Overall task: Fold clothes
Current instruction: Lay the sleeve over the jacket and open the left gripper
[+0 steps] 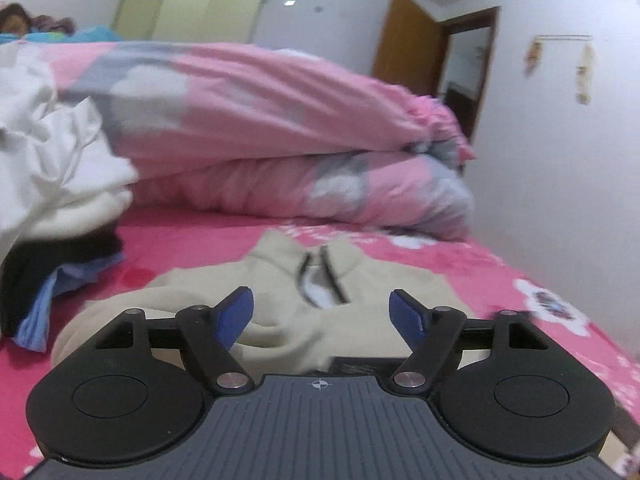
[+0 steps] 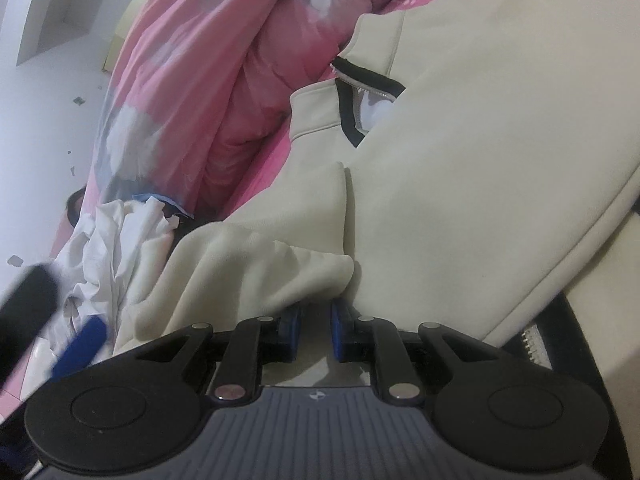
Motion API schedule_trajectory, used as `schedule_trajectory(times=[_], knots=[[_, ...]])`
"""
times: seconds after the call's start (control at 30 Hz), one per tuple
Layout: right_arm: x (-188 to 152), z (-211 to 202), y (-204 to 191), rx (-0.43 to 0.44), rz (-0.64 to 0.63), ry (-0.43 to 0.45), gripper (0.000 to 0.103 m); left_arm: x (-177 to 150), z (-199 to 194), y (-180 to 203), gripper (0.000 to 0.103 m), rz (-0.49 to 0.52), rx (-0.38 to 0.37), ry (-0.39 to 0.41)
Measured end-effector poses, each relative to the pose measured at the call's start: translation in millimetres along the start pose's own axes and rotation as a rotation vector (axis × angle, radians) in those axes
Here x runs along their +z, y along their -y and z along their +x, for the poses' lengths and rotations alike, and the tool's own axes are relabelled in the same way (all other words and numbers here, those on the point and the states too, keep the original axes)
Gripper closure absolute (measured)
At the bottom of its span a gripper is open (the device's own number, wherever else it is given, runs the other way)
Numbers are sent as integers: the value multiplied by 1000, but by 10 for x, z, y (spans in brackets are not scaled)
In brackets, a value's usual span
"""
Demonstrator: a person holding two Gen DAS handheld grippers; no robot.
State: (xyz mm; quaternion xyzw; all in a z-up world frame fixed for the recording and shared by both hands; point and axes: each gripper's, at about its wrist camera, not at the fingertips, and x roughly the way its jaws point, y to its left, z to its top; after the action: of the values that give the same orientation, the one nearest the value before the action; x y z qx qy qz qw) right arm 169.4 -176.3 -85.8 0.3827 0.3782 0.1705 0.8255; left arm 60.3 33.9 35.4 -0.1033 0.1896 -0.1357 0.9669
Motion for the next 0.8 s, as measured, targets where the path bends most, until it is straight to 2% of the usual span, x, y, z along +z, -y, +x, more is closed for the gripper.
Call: schedule_trajectory(times=[0.27, 0.67, 0.8], knots=[[-12, 1, -6, -3, -6, 3, 87, 13, -162, 20, 28, -140, -161, -88], [-19, 4, 2, -1, -3, 3, 87, -29, -143, -25, 29, -306, -309, -168], [-19, 8, 1, 0, -2, 3, 87, -63, -105, -34, 28, -349, -334, -187]])
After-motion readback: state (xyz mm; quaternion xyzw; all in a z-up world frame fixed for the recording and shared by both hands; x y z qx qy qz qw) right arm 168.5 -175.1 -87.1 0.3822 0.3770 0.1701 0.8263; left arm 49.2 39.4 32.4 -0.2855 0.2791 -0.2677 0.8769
